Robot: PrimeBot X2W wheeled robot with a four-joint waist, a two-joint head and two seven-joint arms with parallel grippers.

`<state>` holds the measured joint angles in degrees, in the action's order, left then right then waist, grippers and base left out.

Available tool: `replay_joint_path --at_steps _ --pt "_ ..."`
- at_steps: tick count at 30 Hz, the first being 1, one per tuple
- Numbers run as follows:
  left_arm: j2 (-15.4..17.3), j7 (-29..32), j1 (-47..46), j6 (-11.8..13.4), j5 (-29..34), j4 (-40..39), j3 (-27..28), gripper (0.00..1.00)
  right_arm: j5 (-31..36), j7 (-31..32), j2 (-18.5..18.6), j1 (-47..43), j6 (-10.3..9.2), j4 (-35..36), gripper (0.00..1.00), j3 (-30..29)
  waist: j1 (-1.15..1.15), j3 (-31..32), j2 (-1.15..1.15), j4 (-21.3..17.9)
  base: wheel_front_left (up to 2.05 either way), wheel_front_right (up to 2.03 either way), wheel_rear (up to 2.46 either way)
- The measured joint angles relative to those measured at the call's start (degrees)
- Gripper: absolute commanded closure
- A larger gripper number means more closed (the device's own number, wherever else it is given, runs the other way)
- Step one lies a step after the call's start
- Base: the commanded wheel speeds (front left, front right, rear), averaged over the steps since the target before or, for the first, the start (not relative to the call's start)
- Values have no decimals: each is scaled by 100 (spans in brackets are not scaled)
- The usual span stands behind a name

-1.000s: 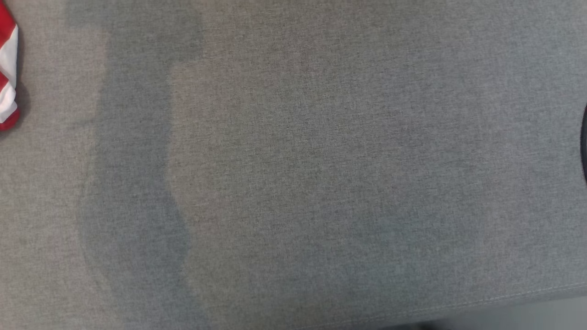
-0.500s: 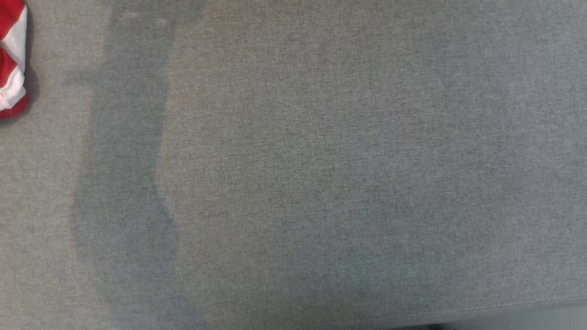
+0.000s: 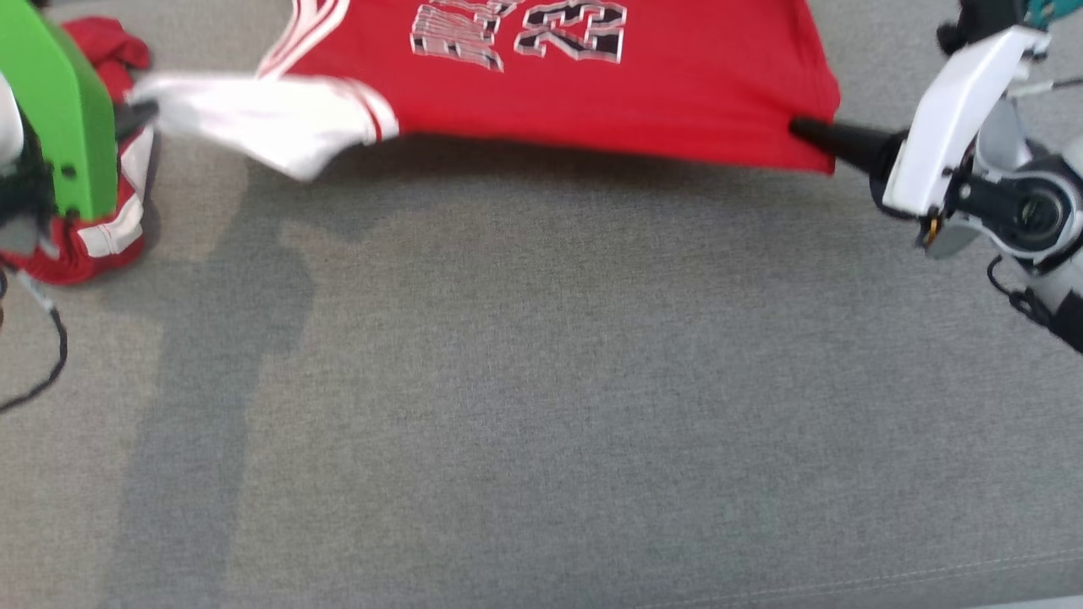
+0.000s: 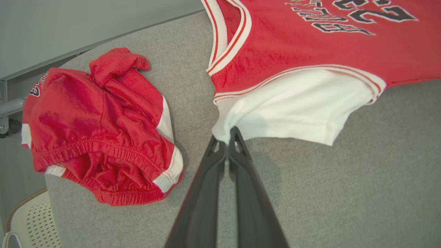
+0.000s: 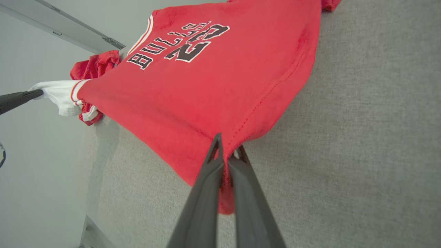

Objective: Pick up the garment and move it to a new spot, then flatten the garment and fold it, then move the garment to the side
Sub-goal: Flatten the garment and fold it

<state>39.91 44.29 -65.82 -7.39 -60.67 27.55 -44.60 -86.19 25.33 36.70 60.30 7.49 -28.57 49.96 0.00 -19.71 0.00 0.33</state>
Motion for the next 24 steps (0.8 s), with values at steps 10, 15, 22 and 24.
replay_joint_path --at_steps 10,15,22,24 --pt "1109 1823 1913 655 -1167 -2004 -510 100 -182 1022 615 -1102 4 310 100 726 0 1120 0 -100 0 0 0" --pt "1652 2406 2721 1168 -1759 -3265 -731 100 -280 1861 970 -1542 5 455 100 1133 0 1572 0 -156 0 0 0" --pt "2170 2631 3200 1783 -2279 -4476 -723 100 -447 2608 1601 -1817 7 1078 100 1405 0 1975 0 -234 0 0 0" --pt "2226 2631 3210 1861 -2305 -4575 -683 100 -464 2654 1657 -1812 7 1167 100 1401 -1 1995 0 -275 0 0 0"
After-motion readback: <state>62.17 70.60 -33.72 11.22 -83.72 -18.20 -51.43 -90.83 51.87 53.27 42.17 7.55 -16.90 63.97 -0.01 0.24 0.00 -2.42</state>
